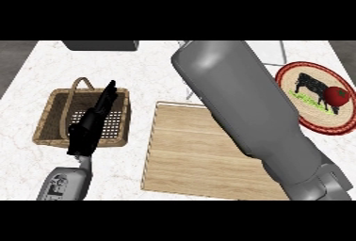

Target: Pick the pear from the tray and place it in the tiered shelf

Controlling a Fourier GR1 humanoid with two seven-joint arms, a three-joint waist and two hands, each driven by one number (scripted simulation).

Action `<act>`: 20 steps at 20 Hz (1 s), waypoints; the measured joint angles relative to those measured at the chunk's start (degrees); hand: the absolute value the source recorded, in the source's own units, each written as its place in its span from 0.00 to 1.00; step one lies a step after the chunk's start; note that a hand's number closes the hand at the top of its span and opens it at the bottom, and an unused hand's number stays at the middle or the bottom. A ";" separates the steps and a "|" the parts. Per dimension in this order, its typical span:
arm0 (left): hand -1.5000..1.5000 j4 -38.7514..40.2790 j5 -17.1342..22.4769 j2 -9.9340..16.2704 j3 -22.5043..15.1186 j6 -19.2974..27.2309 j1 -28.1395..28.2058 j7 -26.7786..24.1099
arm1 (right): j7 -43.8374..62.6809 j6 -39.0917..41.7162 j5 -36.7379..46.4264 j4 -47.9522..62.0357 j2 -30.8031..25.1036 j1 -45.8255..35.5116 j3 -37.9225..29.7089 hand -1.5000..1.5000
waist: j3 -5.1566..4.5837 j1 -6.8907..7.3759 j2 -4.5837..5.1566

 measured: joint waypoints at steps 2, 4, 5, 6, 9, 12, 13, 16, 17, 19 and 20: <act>0.50 0.07 -0.17 -0.03 -0.03 -0.11 0.59 -0.81 | -1.78 -1.04 0.73 2.21 -0.20 -0.18 -0.85 1.00 | 0.05 0.03 0.01; 0.50 -0.52 -0.11 -0.10 -0.01 -0.16 0.21 0.16 | -2.87 -3.20 1.40 4.87 0.05 -0.25 -1.53 1.00 | 0.03 0.20 0.08; 0.50 -0.44 -0.32 -0.09 -0.12 -0.19 0.24 -0.04 | -3.34 -4.07 1.71 6.32 -0.17 -0.87 -2.43 1.00 | 0.02 0.27 0.12; 0.50 -0.58 -0.51 -0.24 -0.21 -0.01 0.20 0.25 | -3.71 -5.19 2.15 7.22 -0.37 -0.75 -3.09 1.00 | 0.02 0.27 0.13; 0.50 -0.08 0.01 -0.01 0.33 -0.50 -0.16 -0.25 | -5.52 -11.64 0.98 6.15 -0.66 0.75 -6.08 1.00 | 0.06 0.31 0.36; 0.50 -0.52 -0.45 -0.42 -0.10 -0.16 0.48 -0.50 | -7.27 -18.01 -0.59 5.13 -0.53 3.01 -8.42 1.00 | 0.10 0.32 0.31; 0.50 -0.25 -0.40 -0.30 0.16 -0.23 0.06 -0.28 | -7.78 -19.73 -0.96 5.61 -0.42 3.22 -9.14 1.00 | 0.09 0.31 0.30; 0.50 -0.71 -0.49 -0.35 0.05 -0.36 -0.02 0.56 | -9.68 -24.70 -1.92 7.81 -0.59 3.89 -11.13 1.00 | 0.04 0.36 0.29; 0.50 -0.54 -0.61 -0.39 0.24 -0.12 -0.10 0.41 | -10.16 -25.25 -2.49 7.33 -0.64 4.32 -11.49 1.00 | 0.04 0.19 0.23; 0.50 0.03 -0.37 -0.16 0.63 -0.54 -0.42 0.22 | -11.47 -26.83 -3.44 7.77 -0.97 4.78 -12.47 1.00 | 0.04 0.06 0.18; 0.50 -0.26 -0.35 -0.22 0.58 -0.59 -0.34 0.40 | -12.20 -27.90 -3.73 8.51 -0.97 4.99 -12.88 1.00 | 0.03 0.08 0.17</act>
